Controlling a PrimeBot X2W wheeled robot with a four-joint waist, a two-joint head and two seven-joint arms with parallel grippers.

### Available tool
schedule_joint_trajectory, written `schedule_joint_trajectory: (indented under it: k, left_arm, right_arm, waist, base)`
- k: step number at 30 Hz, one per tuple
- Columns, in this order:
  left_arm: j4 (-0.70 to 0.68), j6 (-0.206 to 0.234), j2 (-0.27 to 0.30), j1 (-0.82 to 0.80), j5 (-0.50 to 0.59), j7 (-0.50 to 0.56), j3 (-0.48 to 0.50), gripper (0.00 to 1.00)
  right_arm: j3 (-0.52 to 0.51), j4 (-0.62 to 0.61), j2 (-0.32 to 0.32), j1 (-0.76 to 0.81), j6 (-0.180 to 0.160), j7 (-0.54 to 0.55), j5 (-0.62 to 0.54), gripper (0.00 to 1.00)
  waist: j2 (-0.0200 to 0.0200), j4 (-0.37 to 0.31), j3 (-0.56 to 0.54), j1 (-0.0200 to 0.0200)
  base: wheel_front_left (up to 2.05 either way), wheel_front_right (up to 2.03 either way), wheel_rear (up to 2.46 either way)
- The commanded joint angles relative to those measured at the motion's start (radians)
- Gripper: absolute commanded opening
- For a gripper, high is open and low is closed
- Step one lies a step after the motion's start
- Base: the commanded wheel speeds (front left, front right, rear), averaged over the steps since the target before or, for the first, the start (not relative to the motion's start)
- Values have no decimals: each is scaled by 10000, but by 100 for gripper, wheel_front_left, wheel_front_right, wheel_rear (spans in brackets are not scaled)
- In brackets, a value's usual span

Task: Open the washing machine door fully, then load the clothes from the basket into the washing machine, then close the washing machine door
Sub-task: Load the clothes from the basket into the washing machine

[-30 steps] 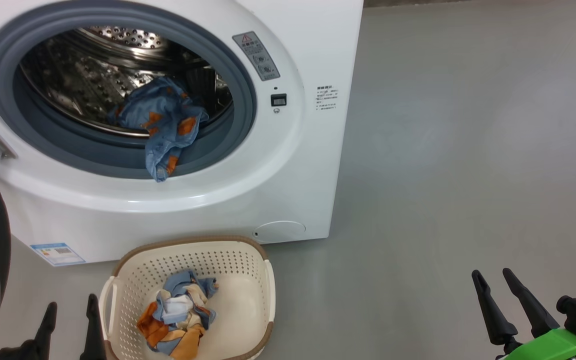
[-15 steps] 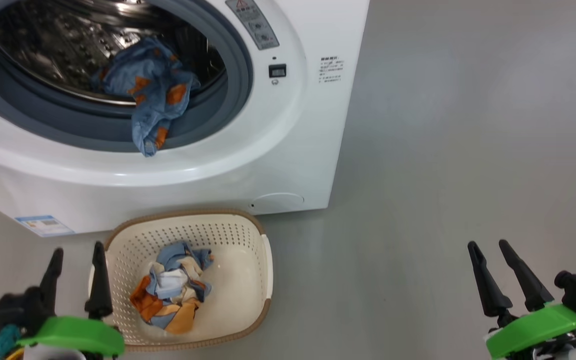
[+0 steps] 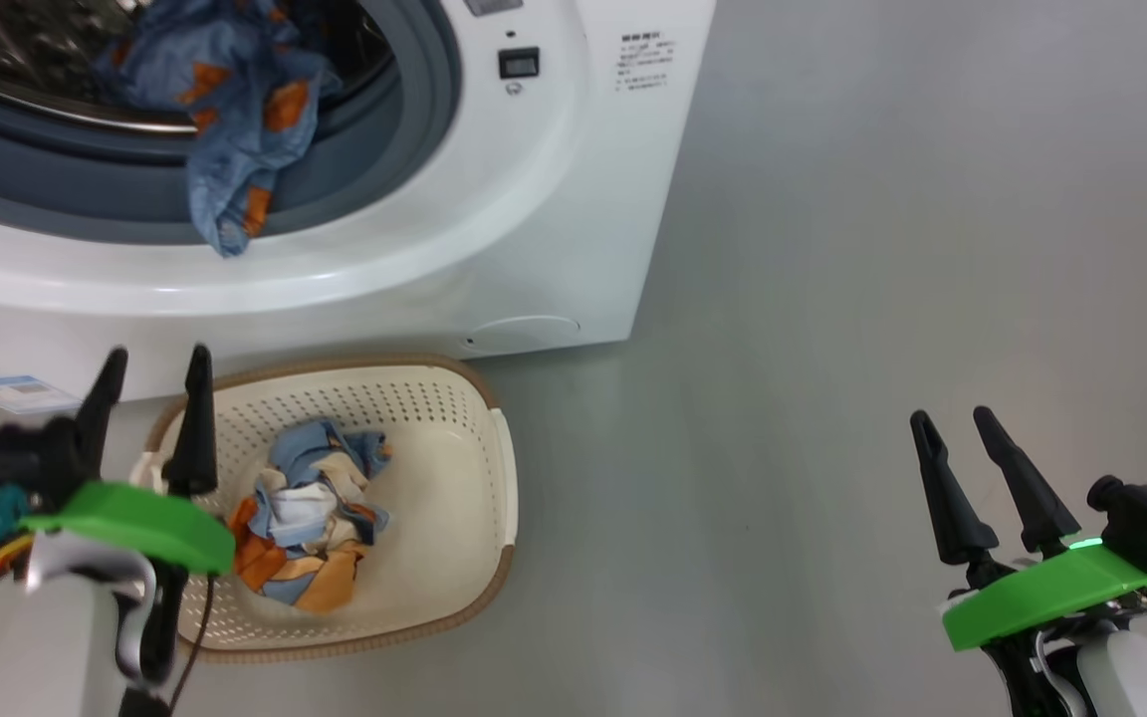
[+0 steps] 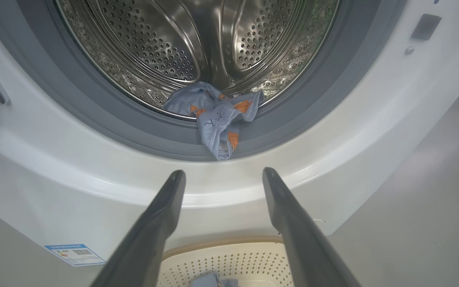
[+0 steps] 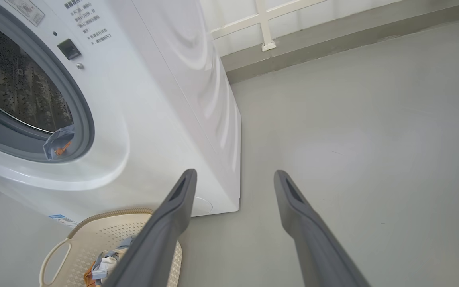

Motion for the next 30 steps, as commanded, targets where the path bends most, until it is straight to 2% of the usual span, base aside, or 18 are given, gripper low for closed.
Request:
schedule_joint_trajectory:
  k: [1,15,23,30]
  left_arm:
    - [-43,-27,396,-413,-134,-53,217,100]
    - [1940,-27,1173,-2914,-633,-53,-704,100]
    - [2843,-27,1513,-3695,-879,-53,-925,100]
    - [3557,-27,1748,-4249,-831,-53,-733,100]
  right_arm:
    - [192,-238,-32,-131,12,-74,-72,100]
    - [366,-268,256,-722,12,-74,-136,100]
    - [406,-269,334,-891,12,-74,-146,100]
    - [461,-317,340,-985,12,-74,-158,100]
  waist:
    - [0,-183,292,0]
    - [0,-746,1211,0]
    - [0,-1024,1500,0]
    - [0,-1189,1689,0]
  base:
    - [0,0,0]
    - [0,0,0]
    - [0,0,0]
    - [0,0,0]
